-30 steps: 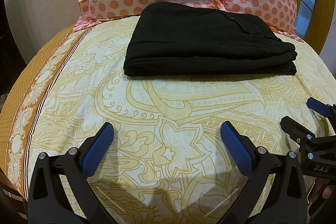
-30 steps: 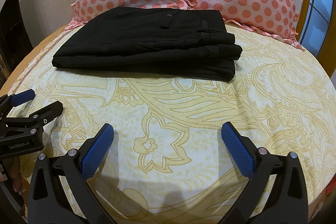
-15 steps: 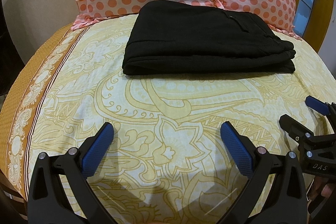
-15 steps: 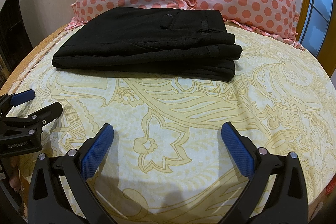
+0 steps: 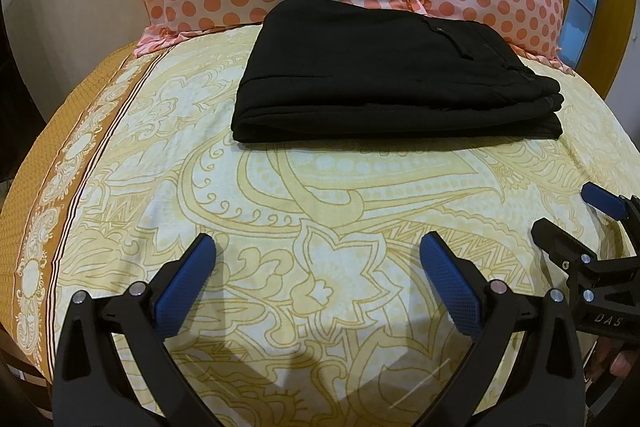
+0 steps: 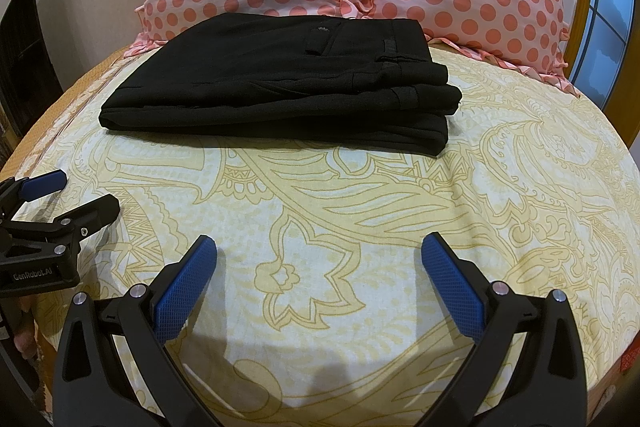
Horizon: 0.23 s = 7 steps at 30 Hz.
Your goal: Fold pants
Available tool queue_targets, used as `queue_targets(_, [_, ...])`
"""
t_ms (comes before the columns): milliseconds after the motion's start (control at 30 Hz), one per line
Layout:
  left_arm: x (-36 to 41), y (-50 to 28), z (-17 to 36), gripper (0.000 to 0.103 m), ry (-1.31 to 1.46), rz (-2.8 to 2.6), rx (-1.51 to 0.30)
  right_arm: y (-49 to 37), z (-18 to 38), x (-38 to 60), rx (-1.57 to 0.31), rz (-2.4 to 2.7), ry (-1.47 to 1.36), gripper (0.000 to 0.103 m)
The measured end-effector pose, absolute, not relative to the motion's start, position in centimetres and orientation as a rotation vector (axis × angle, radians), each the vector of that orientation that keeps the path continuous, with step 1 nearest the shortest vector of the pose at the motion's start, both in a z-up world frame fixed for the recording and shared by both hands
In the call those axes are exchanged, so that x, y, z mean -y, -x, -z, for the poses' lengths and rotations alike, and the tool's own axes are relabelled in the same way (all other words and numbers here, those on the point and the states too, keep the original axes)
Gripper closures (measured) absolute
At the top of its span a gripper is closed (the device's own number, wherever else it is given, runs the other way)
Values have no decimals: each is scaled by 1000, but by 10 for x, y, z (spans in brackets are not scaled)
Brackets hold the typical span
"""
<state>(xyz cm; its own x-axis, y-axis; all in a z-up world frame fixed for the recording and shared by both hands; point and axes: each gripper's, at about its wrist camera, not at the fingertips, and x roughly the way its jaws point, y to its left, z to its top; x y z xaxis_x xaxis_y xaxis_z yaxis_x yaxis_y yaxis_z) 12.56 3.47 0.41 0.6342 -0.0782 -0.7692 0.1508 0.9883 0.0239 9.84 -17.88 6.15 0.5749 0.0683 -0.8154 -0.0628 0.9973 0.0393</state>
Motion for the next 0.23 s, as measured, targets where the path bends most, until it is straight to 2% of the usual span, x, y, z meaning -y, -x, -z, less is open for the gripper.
queue_targets(233, [-34, -125, -4, 2, -86, 130, -858, -98, -61, 179, -955, -76, -6, 1])
